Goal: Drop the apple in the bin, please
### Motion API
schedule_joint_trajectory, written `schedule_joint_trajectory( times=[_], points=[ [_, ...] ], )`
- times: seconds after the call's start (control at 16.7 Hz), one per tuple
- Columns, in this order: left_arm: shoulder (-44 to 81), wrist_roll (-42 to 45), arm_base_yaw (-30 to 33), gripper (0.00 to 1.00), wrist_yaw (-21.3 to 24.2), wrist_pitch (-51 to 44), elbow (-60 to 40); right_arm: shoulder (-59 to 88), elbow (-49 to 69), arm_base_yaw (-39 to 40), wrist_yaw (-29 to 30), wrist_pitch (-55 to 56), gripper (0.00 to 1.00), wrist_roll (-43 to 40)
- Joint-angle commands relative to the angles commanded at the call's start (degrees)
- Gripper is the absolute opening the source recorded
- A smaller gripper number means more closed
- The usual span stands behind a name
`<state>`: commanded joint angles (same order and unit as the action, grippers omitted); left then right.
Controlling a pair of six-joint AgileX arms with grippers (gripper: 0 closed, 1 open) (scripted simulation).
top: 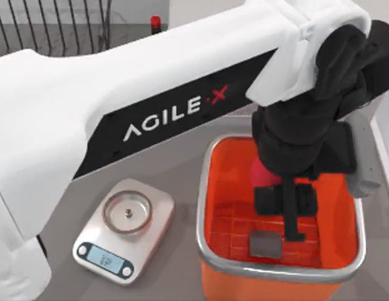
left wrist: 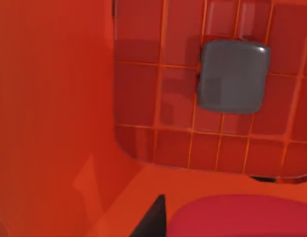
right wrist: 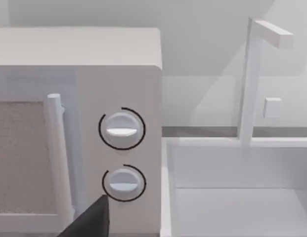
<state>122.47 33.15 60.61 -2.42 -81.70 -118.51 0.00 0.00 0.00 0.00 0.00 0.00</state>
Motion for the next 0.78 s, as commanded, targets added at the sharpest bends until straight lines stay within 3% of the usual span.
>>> schedule_joint_trajectory(
  times=[0.3, 0.78],
  points=[
    [-0.7, 1.2, -0.9, 0.00, -1.6, 0.6, 1.1, 0.0, 0.0, 0.0, 0.0, 0.0, 1.00, 0.0],
    [0.3, 0.7, -0.8, 0.00, 0.2, 14.4, 14.1, 0.0, 0.0, 0.0, 0.0, 0.0, 1.00, 0.0]
  ],
)
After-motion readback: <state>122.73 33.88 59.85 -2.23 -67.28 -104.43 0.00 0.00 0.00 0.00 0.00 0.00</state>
